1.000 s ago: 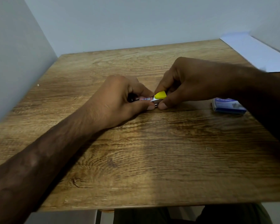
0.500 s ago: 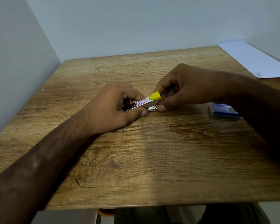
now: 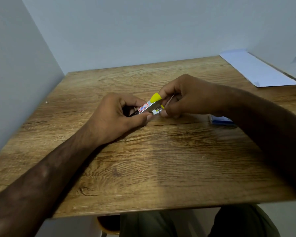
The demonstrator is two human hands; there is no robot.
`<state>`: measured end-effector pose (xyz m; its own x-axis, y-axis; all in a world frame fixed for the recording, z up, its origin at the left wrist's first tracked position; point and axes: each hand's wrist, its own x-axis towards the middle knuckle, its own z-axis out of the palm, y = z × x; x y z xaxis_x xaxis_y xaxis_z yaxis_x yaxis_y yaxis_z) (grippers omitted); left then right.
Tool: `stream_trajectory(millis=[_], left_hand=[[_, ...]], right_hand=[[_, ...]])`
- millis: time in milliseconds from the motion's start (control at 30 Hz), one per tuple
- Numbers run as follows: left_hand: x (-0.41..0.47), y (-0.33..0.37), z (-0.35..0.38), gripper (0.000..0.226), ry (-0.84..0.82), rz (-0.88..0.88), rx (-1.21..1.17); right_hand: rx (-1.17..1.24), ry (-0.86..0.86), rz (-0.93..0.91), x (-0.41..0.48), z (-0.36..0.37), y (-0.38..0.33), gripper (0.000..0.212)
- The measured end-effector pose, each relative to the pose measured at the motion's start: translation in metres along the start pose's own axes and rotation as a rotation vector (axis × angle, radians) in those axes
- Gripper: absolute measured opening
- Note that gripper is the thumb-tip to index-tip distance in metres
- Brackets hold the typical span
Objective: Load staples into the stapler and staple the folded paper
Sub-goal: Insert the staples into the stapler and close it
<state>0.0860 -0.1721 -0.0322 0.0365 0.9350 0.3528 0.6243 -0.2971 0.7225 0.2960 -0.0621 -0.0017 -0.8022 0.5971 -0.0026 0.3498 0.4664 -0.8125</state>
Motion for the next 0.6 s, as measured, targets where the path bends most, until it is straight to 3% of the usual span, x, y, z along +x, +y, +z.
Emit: stream_trajectory(millis=[133, 333, 500, 600], left_hand=[[0.005, 0.019, 0.009, 0.018, 0.105, -0.020, -0.161], [0.024, 0.045, 0.033, 0.017, 0.150, -0.006, -0.153], [0.033, 0.055, 0.058, 0.020, 0.068, 0.010, -0.163], [0.037, 0.056, 0.066, 0.019, 0.049, 0.002, -0.156]], right_hand=[[0.235, 0.060, 0.017, -0.010, -0.001, 0.002, 0.028], [0.536, 0.077, 0.044, -0.027, -0.012, 0.008, 0.015], [0.284, 0.107, 0.066, -0.052, -0.036, 0.022, 0.016], [0.134, 0.123, 0.123, -0.067, -0.049, 0.033, 0.038]])
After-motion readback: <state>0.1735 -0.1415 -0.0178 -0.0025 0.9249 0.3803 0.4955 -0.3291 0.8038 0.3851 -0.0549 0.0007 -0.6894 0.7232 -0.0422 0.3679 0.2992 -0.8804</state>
